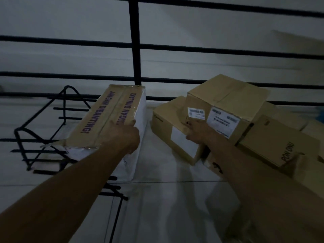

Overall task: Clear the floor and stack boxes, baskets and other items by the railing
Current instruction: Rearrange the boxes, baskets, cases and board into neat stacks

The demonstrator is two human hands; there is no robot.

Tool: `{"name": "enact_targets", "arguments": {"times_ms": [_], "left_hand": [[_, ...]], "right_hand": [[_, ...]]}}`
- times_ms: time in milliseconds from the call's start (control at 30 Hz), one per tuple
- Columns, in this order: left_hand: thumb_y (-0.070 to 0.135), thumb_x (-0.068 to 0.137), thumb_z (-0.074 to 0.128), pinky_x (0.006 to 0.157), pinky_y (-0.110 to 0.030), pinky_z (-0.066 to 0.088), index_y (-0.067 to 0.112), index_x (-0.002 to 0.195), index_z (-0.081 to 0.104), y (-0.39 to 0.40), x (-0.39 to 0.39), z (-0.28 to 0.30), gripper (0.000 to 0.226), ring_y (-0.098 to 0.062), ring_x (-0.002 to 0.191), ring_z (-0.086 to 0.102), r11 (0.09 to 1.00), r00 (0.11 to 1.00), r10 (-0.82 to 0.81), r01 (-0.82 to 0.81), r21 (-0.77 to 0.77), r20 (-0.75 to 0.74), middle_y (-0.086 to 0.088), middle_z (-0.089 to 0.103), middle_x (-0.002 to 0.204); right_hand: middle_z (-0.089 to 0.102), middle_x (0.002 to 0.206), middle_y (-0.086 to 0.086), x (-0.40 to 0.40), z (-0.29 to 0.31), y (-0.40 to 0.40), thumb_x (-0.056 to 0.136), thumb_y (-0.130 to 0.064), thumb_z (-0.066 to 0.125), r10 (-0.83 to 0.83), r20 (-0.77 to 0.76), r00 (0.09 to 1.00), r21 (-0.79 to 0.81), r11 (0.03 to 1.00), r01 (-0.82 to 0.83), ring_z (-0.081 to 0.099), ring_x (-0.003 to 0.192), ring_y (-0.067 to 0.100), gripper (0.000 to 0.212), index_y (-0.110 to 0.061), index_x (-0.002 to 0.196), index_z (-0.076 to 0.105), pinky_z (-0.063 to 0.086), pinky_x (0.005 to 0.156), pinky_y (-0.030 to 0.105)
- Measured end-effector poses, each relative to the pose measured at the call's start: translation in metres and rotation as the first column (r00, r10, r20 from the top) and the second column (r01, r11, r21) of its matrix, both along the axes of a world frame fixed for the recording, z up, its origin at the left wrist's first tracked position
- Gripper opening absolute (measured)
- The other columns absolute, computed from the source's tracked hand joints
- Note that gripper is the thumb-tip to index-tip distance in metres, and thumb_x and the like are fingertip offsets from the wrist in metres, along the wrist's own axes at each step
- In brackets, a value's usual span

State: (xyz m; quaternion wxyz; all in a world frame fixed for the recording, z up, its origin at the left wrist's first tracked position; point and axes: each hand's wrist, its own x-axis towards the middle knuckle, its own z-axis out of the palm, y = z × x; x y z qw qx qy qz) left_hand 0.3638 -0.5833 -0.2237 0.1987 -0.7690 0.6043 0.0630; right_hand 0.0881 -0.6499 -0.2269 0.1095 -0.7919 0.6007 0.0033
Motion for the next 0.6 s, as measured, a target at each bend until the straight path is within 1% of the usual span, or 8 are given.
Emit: {"name": "enact_targets", "arguments": {"times_ms": [67, 133, 200, 267, 333, 400, 467, 600], "left_hand": [[0.039, 0.093, 0.061, 0.120, -0.057, 0.017, 0.020, 0.136, 0.054, -0.004, -0.019, 0.006, 0.048, -0.035, 0.144, 0.027, 0.987, 0.990, -0.090, 0.104, -0.126, 0.111, -0.010, 0.037, 0.154], [0.034, 0.097, 0.054, 0.115, -0.050, 0.032, 0.015, 0.119, 0.062, -0.015, -0.036, 0.013, 0.030, -0.031, 0.128, 0.048, 0.938, 0.989, -0.140, 0.146, -0.315, 0.043, -0.012, 0.057, 0.132], [0.028, 0.100, 0.051, 0.097, -0.041, 0.050, 0.008, 0.105, 0.065, -0.029, -0.045, 0.010, 0.025, -0.027, 0.106, 0.061, 0.892, 0.968, -0.146, 0.039, -0.450, -0.205, -0.009, 0.066, 0.110], [0.026, 0.102, 0.051, 0.083, -0.033, 0.050, 0.007, 0.101, 0.065, -0.043, -0.057, 0.002, 0.024, -0.023, 0.099, 0.064, 0.888, 0.873, -0.159, -0.077, -0.453, -0.461, -0.005, 0.063, 0.098], [0.030, 0.104, 0.050, 0.081, -0.027, 0.041, 0.013, 0.110, 0.060, -0.056, -0.073, -0.004, 0.021, -0.021, 0.105, 0.059, 0.889, 0.731, -0.151, -0.193, -0.414, -0.666, -0.002, 0.056, 0.103], [0.037, 0.104, 0.050, 0.093, -0.032, 0.041, 0.007, 0.131, 0.055, -0.075, -0.083, -0.015, 0.041, -0.026, 0.120, 0.055, 0.885, 0.582, -0.094, -0.323, -0.335, -0.808, -0.007, 0.057, 0.126], [0.045, 0.099, 0.055, 0.108, -0.039, 0.038, 0.005, 0.144, 0.044, -0.107, -0.082, -0.031, 0.061, -0.034, 0.134, 0.047, 0.865, 0.556, -0.109, -0.356, -0.354, -0.824, -0.015, 0.049, 0.146], [0.056, 0.089, 0.065, 0.120, -0.047, 0.026, 0.008, 0.158, 0.017, -0.159, -0.075, -0.033, 0.097, -0.034, 0.149, 0.023, 0.853, 0.538, 0.022, -0.450, -0.265, -0.843, -0.015, 0.021, 0.163]], "right_hand": [[0.052, 0.131, 0.012, -0.001, 0.007, -0.006, 0.093, -0.038, 0.061, -0.023, 0.071, 0.997, -0.038, 0.999, 0.026, 0.053, 0.116, 0.032, 0.056, -0.009, 0.137, 0.044, 0.042, 0.080, 0.032], [0.055, 0.128, 0.015, -0.003, 0.005, -0.006, 0.094, -0.036, 0.061, -0.024, 0.123, 0.992, -0.046, 0.998, 0.030, 0.054, 0.112, 0.032, 0.050, -0.007, 0.132, 0.046, 0.036, 0.076, 0.028], [0.058, 0.126, 0.014, -0.006, -0.001, -0.002, 0.093, -0.036, 0.061, -0.036, 0.129, 0.991, -0.108, 0.993, 0.050, 0.057, 0.111, 0.031, 0.042, -0.009, 0.124, 0.055, 0.036, 0.075, 0.027], [0.063, 0.115, 0.011, -0.009, -0.002, 0.001, 0.092, -0.035, 0.061, -0.032, 0.126, 0.992, -0.232, 0.971, 0.061, 0.061, 0.101, 0.029, 0.030, -0.011, 0.111, 0.061, 0.042, 0.071, 0.029], [0.064, 0.102, 0.008, -0.008, 0.009, -0.002, 0.093, -0.031, 0.058, 0.051, 0.190, 0.980, -0.427, 0.903, 0.036, 0.062, 0.088, 0.027, 0.023, -0.010, 0.102, 0.063, 0.046, 0.066, 0.031], [0.063, 0.093, 0.010, -0.005, 0.027, -0.009, 0.091, -0.025, 0.058, 0.212, 0.241, 0.947, -0.679, 0.734, 0.008, 0.059, 0.079, 0.026, 0.019, -0.008, 0.096, 0.063, 0.049, 0.062, 0.031], [0.061, 0.105, 0.012, -0.001, 0.043, -0.017, 0.086, -0.024, 0.066, 0.248, 0.202, 0.948, -0.766, 0.642, -0.005, 0.057, 0.092, 0.026, 0.029, -0.008, 0.109, 0.062, 0.048, 0.066, 0.032], [0.049, 0.142, 0.014, -0.014, 0.048, -0.026, 0.079, -0.038, 0.074, 0.015, 0.084, 0.996, -0.810, 0.584, 0.060, 0.048, 0.122, 0.031, 0.083, -0.007, 0.148, 0.040, 0.043, 0.095, 0.044]]}}
